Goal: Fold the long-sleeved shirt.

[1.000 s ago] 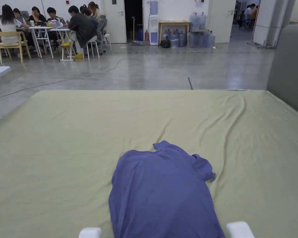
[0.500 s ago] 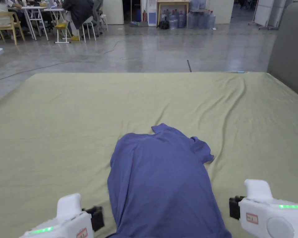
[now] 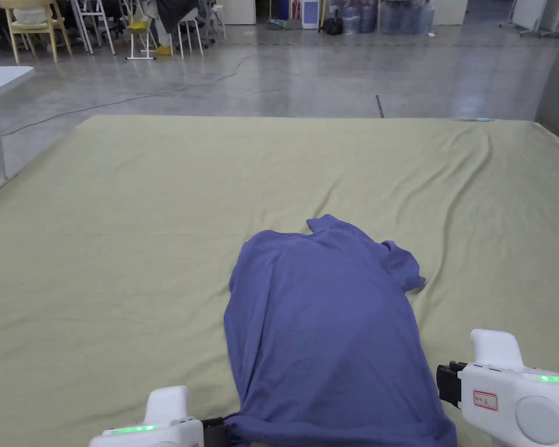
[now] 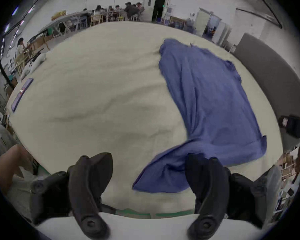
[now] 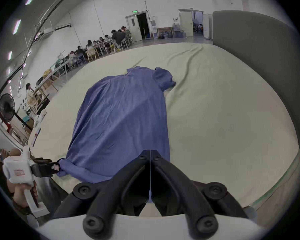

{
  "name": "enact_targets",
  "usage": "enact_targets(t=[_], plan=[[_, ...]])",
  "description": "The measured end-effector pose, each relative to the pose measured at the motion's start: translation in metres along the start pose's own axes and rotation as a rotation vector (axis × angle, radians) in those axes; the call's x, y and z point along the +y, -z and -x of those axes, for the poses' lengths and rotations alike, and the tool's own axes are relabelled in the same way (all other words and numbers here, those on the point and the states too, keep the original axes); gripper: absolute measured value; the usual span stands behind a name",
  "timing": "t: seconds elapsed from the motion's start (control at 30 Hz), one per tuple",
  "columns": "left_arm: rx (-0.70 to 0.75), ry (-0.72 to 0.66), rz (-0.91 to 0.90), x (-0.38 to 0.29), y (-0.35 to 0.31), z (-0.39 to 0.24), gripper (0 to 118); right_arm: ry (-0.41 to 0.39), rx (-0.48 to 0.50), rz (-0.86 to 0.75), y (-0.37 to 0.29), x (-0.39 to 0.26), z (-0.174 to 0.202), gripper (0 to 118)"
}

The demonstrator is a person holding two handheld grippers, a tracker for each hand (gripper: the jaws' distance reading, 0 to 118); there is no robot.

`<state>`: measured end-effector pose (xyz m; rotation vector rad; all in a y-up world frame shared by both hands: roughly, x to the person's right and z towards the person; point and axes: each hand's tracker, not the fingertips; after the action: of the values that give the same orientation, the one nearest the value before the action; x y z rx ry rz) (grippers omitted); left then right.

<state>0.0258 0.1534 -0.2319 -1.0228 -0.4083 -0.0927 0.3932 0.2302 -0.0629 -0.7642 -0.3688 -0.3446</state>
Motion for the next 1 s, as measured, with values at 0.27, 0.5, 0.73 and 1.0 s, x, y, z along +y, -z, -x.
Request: enact_targets(t=[0.27, 0.5, 0.73, 1.0], plan=[[0.010, 0.123, -0.007, 0.006, -0.005, -0.023, 4, -0.023, -0.016, 0.034, 0.011, 0.003, 0.009, 3], [-0.028, 0.081, -0.084, 0.037, -0.027, -0.024, 4, -0.070, 0.009, 0.032, 0.022, 0.036, 0.027, 3], [-0.101, 0.071, -0.110, 0.080, -0.012, -0.024, 4, -0.295, 0.163, -0.043, 0.068, 0.171, 0.109, 4], [-0.181, 0.002, -0.066, 0.095, 0.017, -0.021, 4, -0.604, 0.177, 0.203, 0.276, 0.292, 0.251, 103]])
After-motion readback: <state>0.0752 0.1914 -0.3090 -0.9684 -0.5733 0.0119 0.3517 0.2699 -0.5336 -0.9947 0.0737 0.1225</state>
